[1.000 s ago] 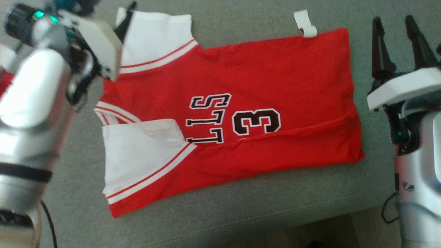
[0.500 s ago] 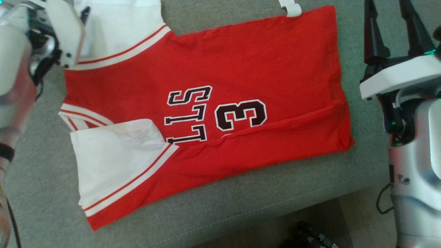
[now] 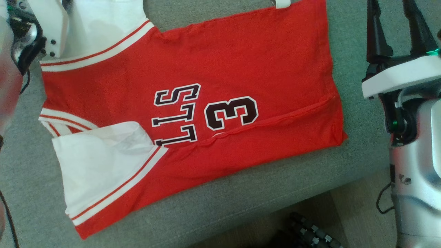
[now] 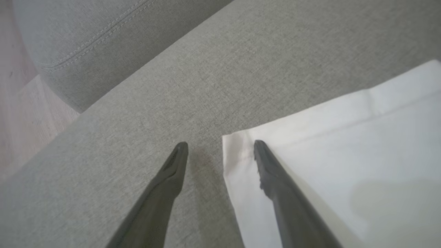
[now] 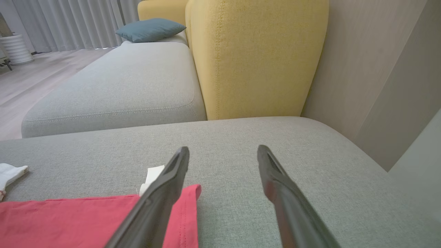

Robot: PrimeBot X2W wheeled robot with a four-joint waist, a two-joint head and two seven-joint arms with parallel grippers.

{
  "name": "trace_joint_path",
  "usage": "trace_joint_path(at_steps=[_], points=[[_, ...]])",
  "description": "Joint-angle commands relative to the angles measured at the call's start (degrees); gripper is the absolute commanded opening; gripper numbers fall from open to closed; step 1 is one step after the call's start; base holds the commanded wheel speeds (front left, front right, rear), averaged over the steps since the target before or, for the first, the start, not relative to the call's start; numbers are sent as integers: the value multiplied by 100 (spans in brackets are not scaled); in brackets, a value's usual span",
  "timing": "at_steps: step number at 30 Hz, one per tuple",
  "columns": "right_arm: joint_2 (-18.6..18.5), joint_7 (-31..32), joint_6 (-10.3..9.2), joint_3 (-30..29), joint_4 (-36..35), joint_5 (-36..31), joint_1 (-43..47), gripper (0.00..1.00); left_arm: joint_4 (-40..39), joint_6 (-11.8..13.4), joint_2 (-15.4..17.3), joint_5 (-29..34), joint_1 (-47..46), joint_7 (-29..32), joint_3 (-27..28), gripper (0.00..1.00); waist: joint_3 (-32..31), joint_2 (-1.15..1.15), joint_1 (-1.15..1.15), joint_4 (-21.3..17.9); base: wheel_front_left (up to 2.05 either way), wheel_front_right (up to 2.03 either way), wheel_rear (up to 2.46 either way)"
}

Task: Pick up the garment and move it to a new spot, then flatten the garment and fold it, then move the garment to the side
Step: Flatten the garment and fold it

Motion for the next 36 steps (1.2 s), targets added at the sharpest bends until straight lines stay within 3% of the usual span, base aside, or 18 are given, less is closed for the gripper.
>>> trace_joint_path(at_steps=[1,4,5,6,7,24,30,36], points=[[25,-58,37,43,-177,18,-166,100,-25,8,184,-74,-227,113,46,100,22,0,-1,-17,0,0,0],[27,-71,37,39,-171,18,-176,100,14,8,136,-296,-224,365,-107,100,42,0,-1,-29,0,0,0],[24,-69,37,32,-170,16,-182,100,8,8,126,-385,-221,452,-156,60,45,0,-1,-25,0,0,0],[19,-65,37,21,-168,11,-191,100,0,8,114,-482,-218,538,-195,12,44,0,-1,-16,0,0,0],[11,-61,37,7,-164,5,-201,100,-43,8,105,-560,-220,582,-248,0,41,0,-1,-3,0,0,0],[-439,378,37,-149,530,188,-433,100,-385,8,-183,-878,-235,-1156,-299,0,-566,0,-1,897,0,0,0],[-813,842,37,-75,1411,276,-605,100,-793,12,-285,-884,-12,-1577,-354,0,-759,0,-1,1293,0,0,0],[-1194,1290,37,253,2248,644,-871,100,-1416,138,-230,-887,162,-1612,-391,0,-727,0,-1,1546,0,0,0]])
